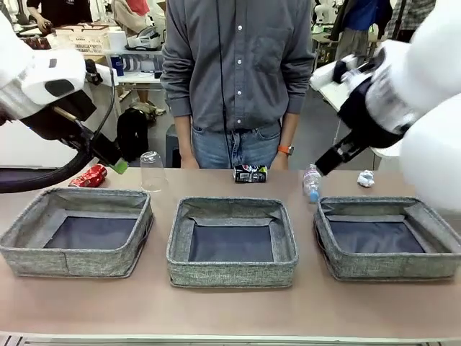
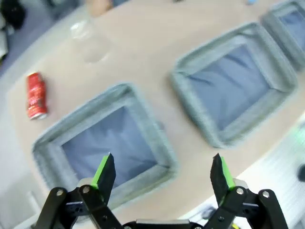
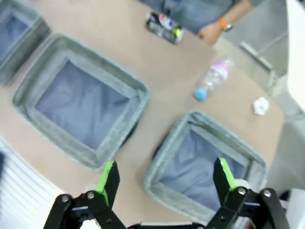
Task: Sort the waste into the appropriate baskets.
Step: Pick up the waste item pointed out by the person.
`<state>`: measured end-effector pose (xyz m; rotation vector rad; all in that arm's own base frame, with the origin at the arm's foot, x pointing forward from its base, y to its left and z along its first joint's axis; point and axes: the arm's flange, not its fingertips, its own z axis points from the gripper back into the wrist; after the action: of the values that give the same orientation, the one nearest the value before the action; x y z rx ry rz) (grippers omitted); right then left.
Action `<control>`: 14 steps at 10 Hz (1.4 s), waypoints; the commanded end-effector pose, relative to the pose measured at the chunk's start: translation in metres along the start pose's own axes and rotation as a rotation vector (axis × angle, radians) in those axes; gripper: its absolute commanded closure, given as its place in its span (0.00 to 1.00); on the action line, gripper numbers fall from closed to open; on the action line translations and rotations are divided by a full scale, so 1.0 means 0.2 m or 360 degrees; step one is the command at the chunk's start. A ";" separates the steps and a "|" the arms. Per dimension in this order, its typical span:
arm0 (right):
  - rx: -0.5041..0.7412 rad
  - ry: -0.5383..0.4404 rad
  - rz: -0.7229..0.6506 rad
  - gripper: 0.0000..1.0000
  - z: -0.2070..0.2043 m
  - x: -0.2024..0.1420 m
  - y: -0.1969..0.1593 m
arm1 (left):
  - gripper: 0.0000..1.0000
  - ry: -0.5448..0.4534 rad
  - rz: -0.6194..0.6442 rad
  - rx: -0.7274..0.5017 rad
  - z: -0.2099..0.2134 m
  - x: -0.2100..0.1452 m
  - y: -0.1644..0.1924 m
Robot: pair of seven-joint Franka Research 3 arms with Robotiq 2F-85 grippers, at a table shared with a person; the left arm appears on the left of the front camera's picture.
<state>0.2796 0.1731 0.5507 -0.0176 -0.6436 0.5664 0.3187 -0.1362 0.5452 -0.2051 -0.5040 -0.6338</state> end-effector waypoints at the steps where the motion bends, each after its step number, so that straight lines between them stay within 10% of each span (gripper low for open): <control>1: 0.0603 -0.0156 -0.0623 0.00 0.15 -0.09 -0.15 | 0.00 -0.0121 0.0108 -0.0679 0.07 -0.10 0.14; 2: 0.0955 -0.0173 -0.1040 0.00 0.20 -0.16 -0.25 | 0.00 -0.0354 0.0274 -0.1263 0.06 -0.20 0.26; 4: 0.1353 -0.0287 -0.1380 0.00 0.14 -0.30 -0.38 | 0.00 -0.0600 0.0591 -0.1634 -0.07 -0.37 0.41; 8: 0.1576 -0.0232 -0.1572 0.00 -0.09 -0.36 -0.54 | 0.00 -0.0735 0.0785 -0.1681 -0.15 -0.56 0.56; 10: 0.1298 -0.0165 -0.1601 0.00 -0.13 -0.36 -0.55 | 0.00 -0.0517 0.0822 -0.1512 -0.18 -0.48 0.53; 11: 0.1587 -0.0200 -0.1591 0.00 -0.05 -0.23 -0.69 | 0.00 -0.0764 0.0824 -0.1756 -0.13 -0.51 0.75; 14: 0.1587 -0.0200 -0.1591 0.00 -0.05 -0.23 -0.69 | 0.00 -0.0764 0.0824 -0.1756 -0.13 -0.51 0.75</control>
<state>0.3213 0.0351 0.5406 1.1942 -0.3329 -0.1666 0.3487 0.0279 0.4653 -1.4884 -0.4515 -0.2643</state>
